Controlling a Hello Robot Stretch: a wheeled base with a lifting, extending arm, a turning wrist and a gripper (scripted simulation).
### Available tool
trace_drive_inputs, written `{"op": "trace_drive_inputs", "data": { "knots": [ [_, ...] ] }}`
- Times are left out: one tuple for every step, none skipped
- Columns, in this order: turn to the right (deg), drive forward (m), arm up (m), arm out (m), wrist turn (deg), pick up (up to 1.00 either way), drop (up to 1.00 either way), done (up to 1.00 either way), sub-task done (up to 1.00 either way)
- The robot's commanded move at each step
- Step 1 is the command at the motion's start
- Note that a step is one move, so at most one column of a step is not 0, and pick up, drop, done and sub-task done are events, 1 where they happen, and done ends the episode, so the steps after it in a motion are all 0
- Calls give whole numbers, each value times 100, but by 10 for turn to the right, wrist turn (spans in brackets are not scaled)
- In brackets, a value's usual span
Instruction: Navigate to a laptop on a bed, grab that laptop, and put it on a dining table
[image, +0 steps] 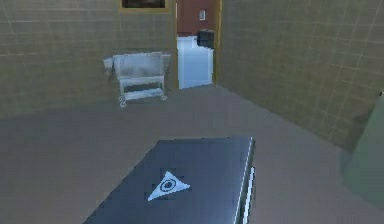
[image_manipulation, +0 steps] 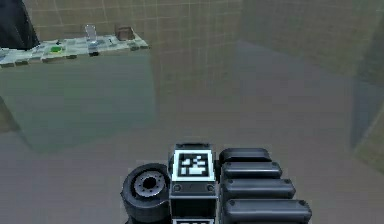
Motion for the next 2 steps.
{"op": "trace_drive_inputs", "data": {
  "knots": [
    [0, 100, 0, 0, 0, 0, 0, 0, 0],
    [0, 100, 0, 0, 0, 0, 0, 0, 0]
  ]
}}
